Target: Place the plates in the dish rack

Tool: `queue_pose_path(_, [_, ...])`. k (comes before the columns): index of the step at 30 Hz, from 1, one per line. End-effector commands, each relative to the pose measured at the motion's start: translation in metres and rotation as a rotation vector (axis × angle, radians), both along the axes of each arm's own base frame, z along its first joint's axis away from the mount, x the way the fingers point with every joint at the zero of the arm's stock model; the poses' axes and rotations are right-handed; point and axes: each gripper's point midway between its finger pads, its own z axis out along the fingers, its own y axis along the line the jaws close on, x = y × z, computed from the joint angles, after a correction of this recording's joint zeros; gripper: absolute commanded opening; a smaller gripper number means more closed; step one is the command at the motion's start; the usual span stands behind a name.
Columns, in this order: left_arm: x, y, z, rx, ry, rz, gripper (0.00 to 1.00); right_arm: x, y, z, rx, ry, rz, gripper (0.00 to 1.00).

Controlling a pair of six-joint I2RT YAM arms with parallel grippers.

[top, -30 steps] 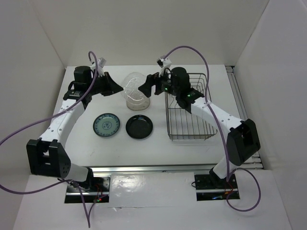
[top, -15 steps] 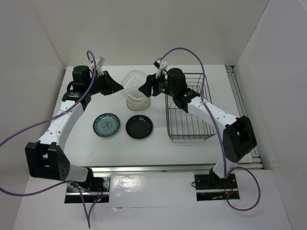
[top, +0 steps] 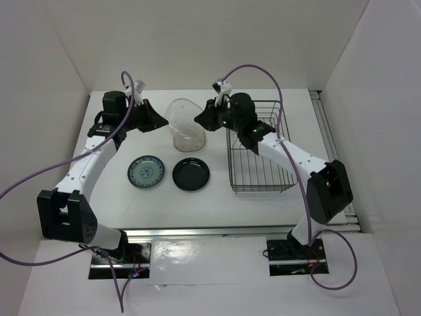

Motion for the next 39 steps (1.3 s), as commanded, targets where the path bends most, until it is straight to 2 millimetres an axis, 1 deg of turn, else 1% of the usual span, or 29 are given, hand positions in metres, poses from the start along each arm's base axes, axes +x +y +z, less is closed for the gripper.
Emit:
queue_pose_path(1, [0.012,0.001,0.021,-0.013,-0.054,0.009,0.06,0.004,-0.005,0.033,0.002,-0.085,-0.041,0.0])
queue_pose_path(2, [0.012,0.003,0.018,-0.009,-0.036,0.031,0.16,0.007,-0.007,0.04,0.001,-0.09,-0.066,0.0])
queue_pose_path(3, [0.012,0.006,0.017,-0.001,-0.021,0.045,0.28,0.021,-0.018,0.037,-0.024,-0.086,-0.161,0.0])
queue_pose_path(4, [0.015,0.008,0.015,0.009,-0.007,0.062,0.68,0.026,-0.029,0.03,-0.068,-0.059,-0.241,0.0])
queue_pose_path(5, [0.015,0.011,0.01,0.021,0.01,0.082,0.99,0.037,-0.046,0.037,-0.091,-0.068,-0.355,0.0])
queue_pose_path(6, [0.017,0.02,0.008,0.05,0.028,0.133,1.0,0.049,-0.087,0.039,-0.153,-0.07,-0.6,0.0])
queue_pose_path(7, [0.017,0.024,0.004,0.064,0.042,0.156,1.0,0.05,-0.106,0.034,-0.201,-0.068,-0.714,0.0])
queue_pose_path(8, [0.018,0.027,0.006,0.074,0.042,0.174,1.0,0.05,-0.127,0.044,-0.212,-0.077,-0.824,0.0])
queue_pose_path(9, [0.021,0.033,0.007,0.087,0.046,0.216,1.0,0.047,-0.142,0.051,-0.229,-0.085,-0.896,0.0])
queue_pose_path(10, [0.019,0.036,0.008,0.095,0.045,0.229,1.0,0.047,-0.169,0.049,-0.266,-0.08,-1.021,0.0])
queue_pose_path(11, [0.018,0.038,0.005,0.104,0.058,0.241,1.0,0.042,-0.19,0.046,-0.31,-0.063,-1.082,0.0])
queue_pose_path(13, [0.021,0.044,0.008,0.115,0.057,0.28,1.0,0.036,-0.212,0.043,-0.349,-0.045,-1.164,0.0])
queue_pose_path(14, [0.02,0.046,0.009,0.116,0.068,0.296,1.0,0.029,-0.229,0.035,-0.399,-0.025,-1.211,0.0])
queue_pose_path(15, [0.018,0.05,0.004,0.131,0.089,0.314,1.0,0.026,-0.232,0.025,-0.419,-0.008,-1.227,0.0])
queue_pose_path(17, [0.018,0.052,-0.001,0.141,0.111,0.321,1.0,0.021,-0.249,0.011,-0.467,0.025,-1.268,0.0])
queue_pose_path(18, [0.021,0.054,0.0,0.147,0.109,0.331,1.0,0.021,-0.249,0.004,-0.477,0.035,-1.268,0.0])
queue_pose_path(19, [0.019,0.054,-0.002,0.149,0.119,0.331,1.0,0.02,-0.255,-0.002,-0.485,0.052,-1.283,0.0])
queue_pose_path(20, [0.019,0.053,-0.002,0.142,0.123,0.335,1.0,0.02,-0.254,-0.013,-0.506,0.066,-1.27,0.0])
queue_pose_path(22, [0.019,0.053,-0.002,0.142,0.123,0.335,1.0,0.023,-0.257,-0.024,-0.509,0.089,-1.266,0.0])
queue_pose_path(23, [0.019,0.053,-0.002,0.142,0.123,0.335,1.0,0.025,-0.253,-0.028,-0.497,0.096,-1.242,0.0])
queue_pose_path(25, [0.019,0.053,-0.002,0.142,0.123,0.335,1.0,0.029,-0.251,-0.033,-0.492,0.107,-1.231,0.0])
queue_pose_path(27, [0.019,0.053,-0.002,0.142,0.123,0.335,1.0,0.034,-0.247,-0.046,-0.509,0.121,-1.216,0.0])
queue_pose_path(28, [0.019,0.053,-0.002,0.142,0.123,0.335,1.0,0.036,-0.244,-0.043,-0.496,0.121,-1.205,0.0])
queue_pose_path(29, [0.019,0.053,-0.002,0.142,0.123,0.335,1.0,0.037,-0.242,-0.047,-0.503,0.129,-1.195,0.0])
queue_pose_path(32, [0.019,0.052,-0.001,0.138,0.124,0.327,1.0,0.04,-0.236,-0.047,-0.494,0.123,-1.188,0.0])
queue_pose_path(34, [0.019,0.052,-0.001,0.138,0.124,0.327,1.0,0.042,-0.231,-0.039,-0.476,0.111,-1.182,0.0])
queue_pose_path(35, [0.018,0.05,-0.001,0.133,0.124,0.319,1.0,0.042,-0.226,-0.043,-0.484,0.113,-1.171,0.0])
queue_pose_path(37, [0.018,0.05,-0.001,0.133,0.124,0.319,1.0,0.044,-0.223,-0.038,-0.462,0.108,-1.163,0.0])
queue_pose_path(39, [0.018,0.049,-0.003,0.129,0.125,0.311,1.0,0.043,-0.219,-0.038,-0.462,0.106,-1.154,0.0])
